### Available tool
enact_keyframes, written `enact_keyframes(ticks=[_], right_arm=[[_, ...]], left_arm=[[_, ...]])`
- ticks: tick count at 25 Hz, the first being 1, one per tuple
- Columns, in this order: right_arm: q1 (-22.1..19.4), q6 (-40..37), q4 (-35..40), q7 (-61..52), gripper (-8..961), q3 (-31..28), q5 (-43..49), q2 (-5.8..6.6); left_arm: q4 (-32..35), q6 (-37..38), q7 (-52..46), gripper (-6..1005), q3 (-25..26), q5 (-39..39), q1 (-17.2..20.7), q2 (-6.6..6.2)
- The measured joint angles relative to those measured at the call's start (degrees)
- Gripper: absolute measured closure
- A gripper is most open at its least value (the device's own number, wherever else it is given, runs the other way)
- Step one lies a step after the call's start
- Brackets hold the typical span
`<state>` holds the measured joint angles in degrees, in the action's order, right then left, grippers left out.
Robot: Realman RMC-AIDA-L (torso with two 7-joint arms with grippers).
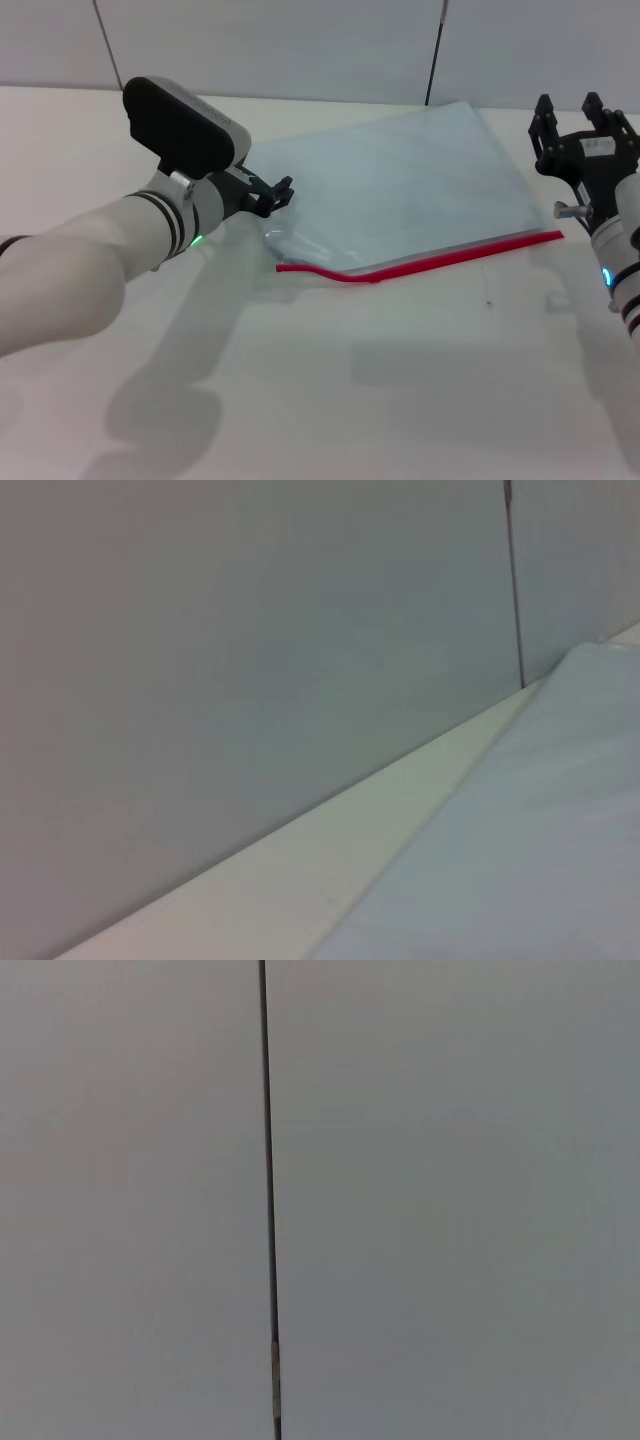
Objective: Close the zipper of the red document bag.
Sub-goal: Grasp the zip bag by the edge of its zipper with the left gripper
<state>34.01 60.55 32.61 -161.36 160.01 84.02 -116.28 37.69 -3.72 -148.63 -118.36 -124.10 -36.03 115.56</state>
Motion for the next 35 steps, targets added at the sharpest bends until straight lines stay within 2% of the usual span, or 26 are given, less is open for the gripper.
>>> enact_keyframes(ticks=[11,35], right_arm=[[0.1,0.0,0.1,0.0,411,0.1,0.0,0.0],[0.8,-0.9,0.3,0.0,412,-0.1,0.0,0.0]], left_arm=[[-4.0,3.3,0.0,249,0.0,0.0,-3.6,0.55],[-6.4,4.5,0.0,251,-0.3,0.3,-7.1,0.68]])
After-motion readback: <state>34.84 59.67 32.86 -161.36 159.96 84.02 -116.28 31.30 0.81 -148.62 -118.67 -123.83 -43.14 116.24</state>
